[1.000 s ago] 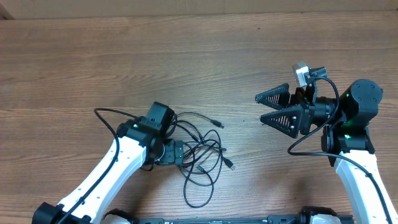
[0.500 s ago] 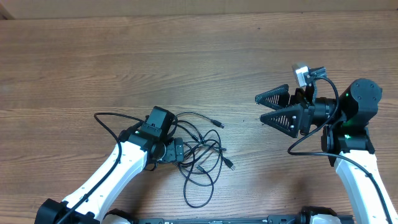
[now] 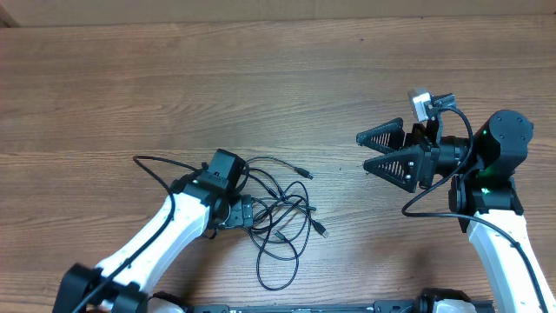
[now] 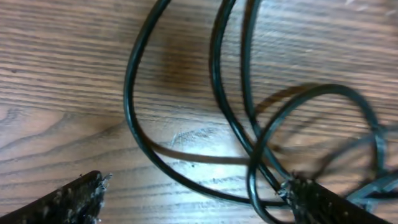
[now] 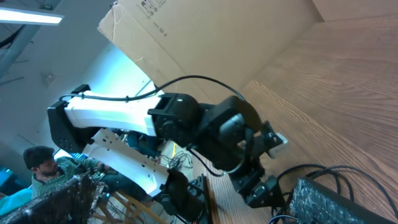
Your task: Untangle cables
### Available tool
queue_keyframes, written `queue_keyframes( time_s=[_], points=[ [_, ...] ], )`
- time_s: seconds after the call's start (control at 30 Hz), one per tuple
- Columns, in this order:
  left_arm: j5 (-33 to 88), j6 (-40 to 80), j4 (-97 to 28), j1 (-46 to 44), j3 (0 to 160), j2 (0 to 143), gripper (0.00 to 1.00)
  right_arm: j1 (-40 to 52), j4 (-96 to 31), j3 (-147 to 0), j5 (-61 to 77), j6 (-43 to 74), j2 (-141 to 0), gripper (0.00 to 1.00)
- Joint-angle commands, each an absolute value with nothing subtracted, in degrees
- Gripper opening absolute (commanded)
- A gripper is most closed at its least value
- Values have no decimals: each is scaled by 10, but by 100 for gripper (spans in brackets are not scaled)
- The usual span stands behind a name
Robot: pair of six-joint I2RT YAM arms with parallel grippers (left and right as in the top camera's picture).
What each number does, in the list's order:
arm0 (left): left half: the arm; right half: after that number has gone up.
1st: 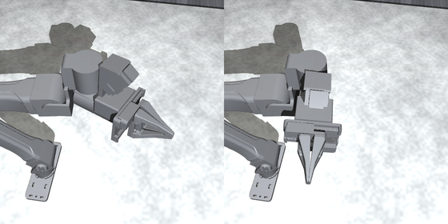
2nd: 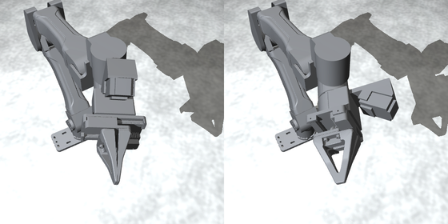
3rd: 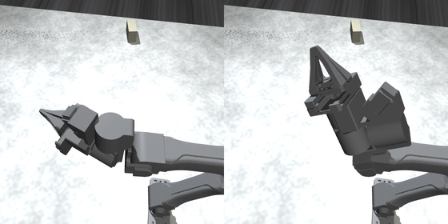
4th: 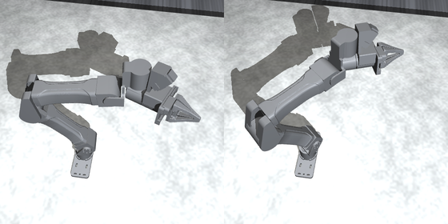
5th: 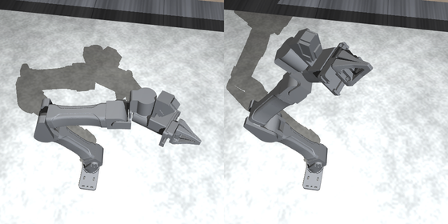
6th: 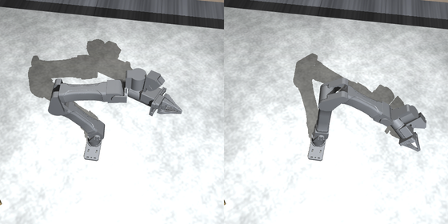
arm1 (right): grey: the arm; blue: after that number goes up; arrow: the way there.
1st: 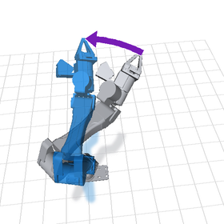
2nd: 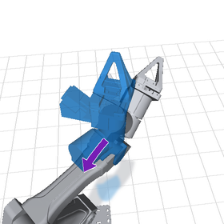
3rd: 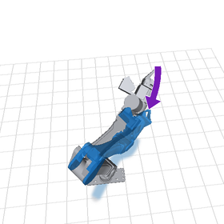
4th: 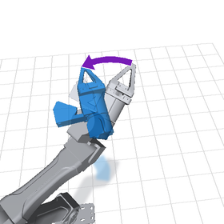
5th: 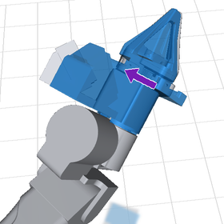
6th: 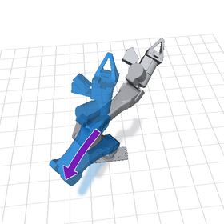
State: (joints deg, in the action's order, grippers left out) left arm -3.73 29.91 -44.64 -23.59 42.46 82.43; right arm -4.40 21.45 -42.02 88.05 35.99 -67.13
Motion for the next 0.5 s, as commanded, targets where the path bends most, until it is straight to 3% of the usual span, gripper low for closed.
queue_keyframes(
  time_s=[0.0,0.23,0.47],
  points=[
    [-48,305,-432,-236,421,866,88,-42,217,-431,899,356,-670,100],
    [-29,304,-399,-236,421,880,81,-42,217,-431,899,356,-670,100],
    [-29,286,-386,-237,421,880,54,-42,217,-431,899,356,-670,100]
  ],
)
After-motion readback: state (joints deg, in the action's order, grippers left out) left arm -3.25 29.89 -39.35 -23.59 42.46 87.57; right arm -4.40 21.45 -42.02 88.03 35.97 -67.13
